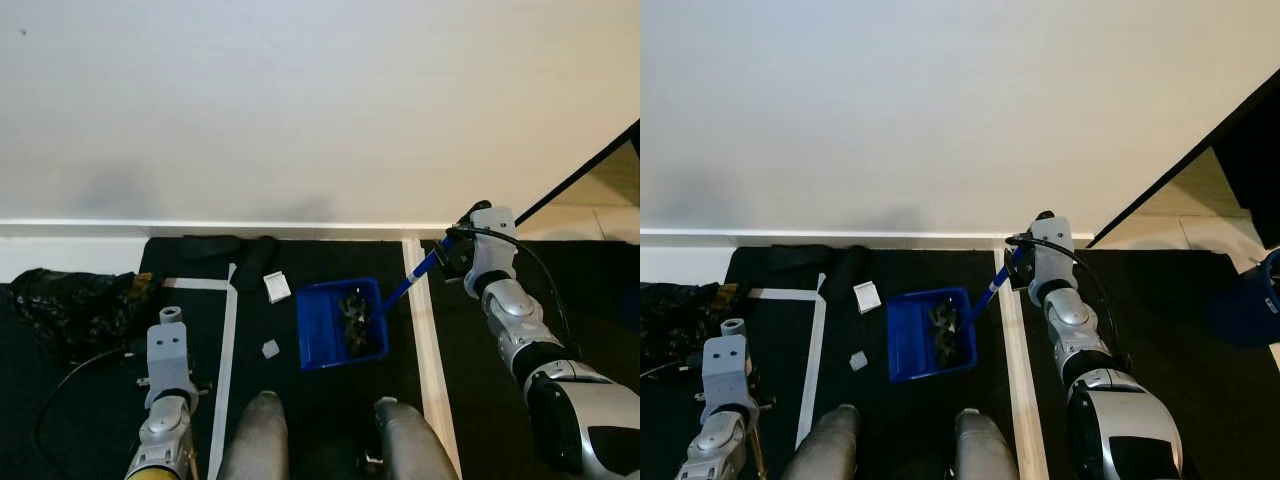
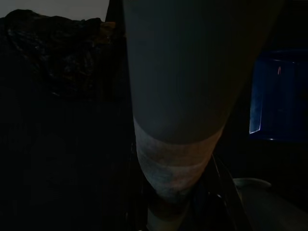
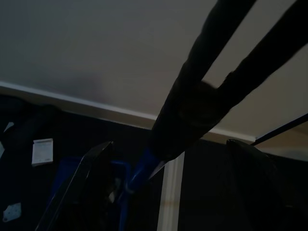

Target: Sweep floor

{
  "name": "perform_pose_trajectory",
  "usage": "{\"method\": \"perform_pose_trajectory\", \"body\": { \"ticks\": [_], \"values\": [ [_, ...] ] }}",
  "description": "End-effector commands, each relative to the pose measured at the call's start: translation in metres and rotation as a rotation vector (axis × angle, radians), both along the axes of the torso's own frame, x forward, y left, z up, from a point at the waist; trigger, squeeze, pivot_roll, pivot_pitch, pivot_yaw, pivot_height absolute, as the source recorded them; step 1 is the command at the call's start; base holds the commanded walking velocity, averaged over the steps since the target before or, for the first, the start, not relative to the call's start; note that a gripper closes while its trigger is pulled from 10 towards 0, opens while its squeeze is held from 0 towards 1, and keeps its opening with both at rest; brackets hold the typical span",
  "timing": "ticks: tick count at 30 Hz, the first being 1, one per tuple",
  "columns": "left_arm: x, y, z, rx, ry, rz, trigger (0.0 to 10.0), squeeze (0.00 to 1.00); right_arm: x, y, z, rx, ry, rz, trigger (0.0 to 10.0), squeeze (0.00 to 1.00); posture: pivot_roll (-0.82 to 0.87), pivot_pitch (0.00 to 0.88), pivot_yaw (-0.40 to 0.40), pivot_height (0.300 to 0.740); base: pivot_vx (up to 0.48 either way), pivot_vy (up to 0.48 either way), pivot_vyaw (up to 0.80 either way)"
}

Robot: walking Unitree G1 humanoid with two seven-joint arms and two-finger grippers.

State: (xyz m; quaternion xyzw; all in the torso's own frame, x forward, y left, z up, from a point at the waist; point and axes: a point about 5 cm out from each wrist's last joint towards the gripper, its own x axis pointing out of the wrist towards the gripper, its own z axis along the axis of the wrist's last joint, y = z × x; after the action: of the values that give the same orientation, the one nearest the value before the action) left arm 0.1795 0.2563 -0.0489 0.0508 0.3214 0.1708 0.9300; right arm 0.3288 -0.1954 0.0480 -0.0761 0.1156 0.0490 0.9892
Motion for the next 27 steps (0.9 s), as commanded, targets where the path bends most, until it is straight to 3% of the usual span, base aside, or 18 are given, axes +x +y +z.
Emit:
{"method": "perform_pose_trajectory", "body": {
  "ticks": [1,27],
  "values": [
    [-0.022,0.005,-0.010,-0.010,0.076,0.022,10.0,0.00,-0.002,-0.007,-0.003,0.014,0.025,-0.023,10.0,0.00,0.26,0.254,-0.129,0.740,0.000,0.000,0.00],
    [-0.036,0.017,-0.007,0.012,0.071,0.054,10.0,0.00,0.013,-0.005,0.023,0.076,-0.099,-0.004,10.0,0.00,0.28,0.266,-0.137,0.740,0.000,0.000,0.00]
  ]
}}
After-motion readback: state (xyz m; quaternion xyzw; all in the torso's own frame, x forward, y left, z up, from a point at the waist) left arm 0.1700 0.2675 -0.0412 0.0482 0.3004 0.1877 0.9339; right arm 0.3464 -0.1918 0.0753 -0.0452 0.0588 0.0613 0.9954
